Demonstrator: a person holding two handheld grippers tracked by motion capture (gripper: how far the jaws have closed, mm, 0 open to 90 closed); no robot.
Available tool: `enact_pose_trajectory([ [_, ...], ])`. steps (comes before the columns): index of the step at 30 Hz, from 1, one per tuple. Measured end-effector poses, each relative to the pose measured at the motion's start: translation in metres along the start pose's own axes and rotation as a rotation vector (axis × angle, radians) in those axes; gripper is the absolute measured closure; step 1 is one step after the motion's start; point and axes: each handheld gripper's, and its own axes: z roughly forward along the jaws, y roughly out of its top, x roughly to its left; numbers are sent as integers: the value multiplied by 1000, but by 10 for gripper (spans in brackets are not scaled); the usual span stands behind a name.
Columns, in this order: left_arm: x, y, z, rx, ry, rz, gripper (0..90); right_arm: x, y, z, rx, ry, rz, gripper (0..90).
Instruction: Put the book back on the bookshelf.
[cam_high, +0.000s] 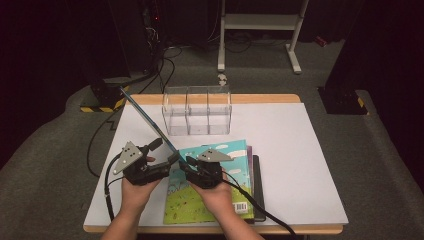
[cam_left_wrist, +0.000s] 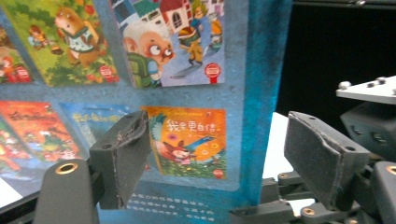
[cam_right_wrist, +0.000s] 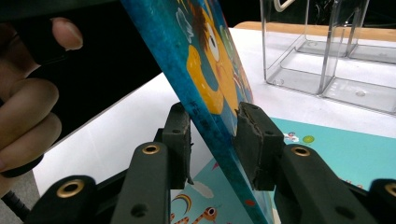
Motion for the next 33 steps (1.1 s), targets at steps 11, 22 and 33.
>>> enact_pose_trajectory([
  [11, 3, 0, 0, -7, 45, 5, 230, 9, -6, 1, 25, 40, -7, 660],
  [22, 4, -2, 0, -9, 88, 28, 236, 20, -9, 7, 51, 91, -23, 673],
  [33, 7, -5, -1, -21, 183, 87, 298, 27, -12, 13, 68, 121, -43, 673],
])
